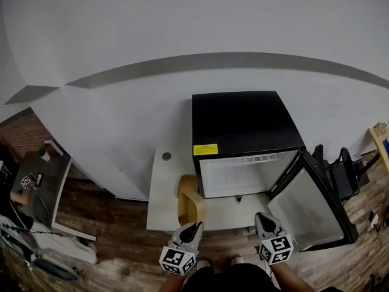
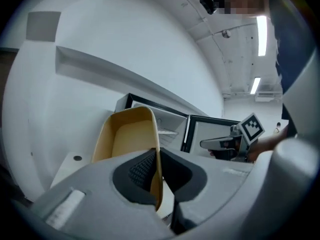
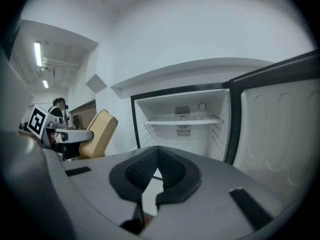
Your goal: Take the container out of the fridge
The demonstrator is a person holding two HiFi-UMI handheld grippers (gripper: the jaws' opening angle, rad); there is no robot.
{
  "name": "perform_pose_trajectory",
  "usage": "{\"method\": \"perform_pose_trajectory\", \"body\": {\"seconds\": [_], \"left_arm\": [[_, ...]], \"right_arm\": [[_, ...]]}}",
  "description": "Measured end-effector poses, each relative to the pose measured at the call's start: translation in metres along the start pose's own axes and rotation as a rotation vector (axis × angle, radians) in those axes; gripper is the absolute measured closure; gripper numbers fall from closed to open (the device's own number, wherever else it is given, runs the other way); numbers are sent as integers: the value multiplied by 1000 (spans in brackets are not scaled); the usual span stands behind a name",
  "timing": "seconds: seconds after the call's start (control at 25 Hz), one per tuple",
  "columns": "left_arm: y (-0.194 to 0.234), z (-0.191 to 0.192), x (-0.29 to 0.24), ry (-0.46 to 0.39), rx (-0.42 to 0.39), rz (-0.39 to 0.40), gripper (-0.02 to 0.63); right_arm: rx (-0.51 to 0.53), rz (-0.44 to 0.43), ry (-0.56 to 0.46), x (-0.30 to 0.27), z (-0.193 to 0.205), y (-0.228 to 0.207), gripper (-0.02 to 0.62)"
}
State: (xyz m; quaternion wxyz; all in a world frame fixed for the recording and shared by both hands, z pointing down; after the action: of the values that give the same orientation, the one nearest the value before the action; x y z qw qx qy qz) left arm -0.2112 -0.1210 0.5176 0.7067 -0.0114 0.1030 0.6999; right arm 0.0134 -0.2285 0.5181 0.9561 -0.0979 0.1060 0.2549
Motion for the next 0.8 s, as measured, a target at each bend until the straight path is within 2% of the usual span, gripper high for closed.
{"method": "perform_pose_trajectory", "body": {"seconds": [0.24, 0.36, 0.6, 0.8], "left_arm": [[43, -8, 15, -42, 73, -156, 580], [58, -11, 19, -50, 64, -209, 578], [74, -14, 13, -68, 90, -257, 579], [77, -9, 6, -42, 79, -267, 578]], "right_arm": [[17, -29, -21, -17, -12, 6, 600], [35, -31, -22, -23, -18, 6, 600], [68, -7, 2, -31, -23, -2, 600], [79, 9, 14, -29, -24, -4, 600]]}}
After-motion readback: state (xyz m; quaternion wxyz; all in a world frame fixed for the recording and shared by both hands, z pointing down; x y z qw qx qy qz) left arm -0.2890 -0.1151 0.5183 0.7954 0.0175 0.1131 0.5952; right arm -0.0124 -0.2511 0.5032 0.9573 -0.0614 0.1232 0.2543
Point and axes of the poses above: the fingertips, and each gripper's own axes: x backward along the fingers, y to its left, z out of its underside, the point moved 5 cm from there along x, backward along the fingers, and after that the axes turned 14 degrees about -z, right-handed, at the moved point
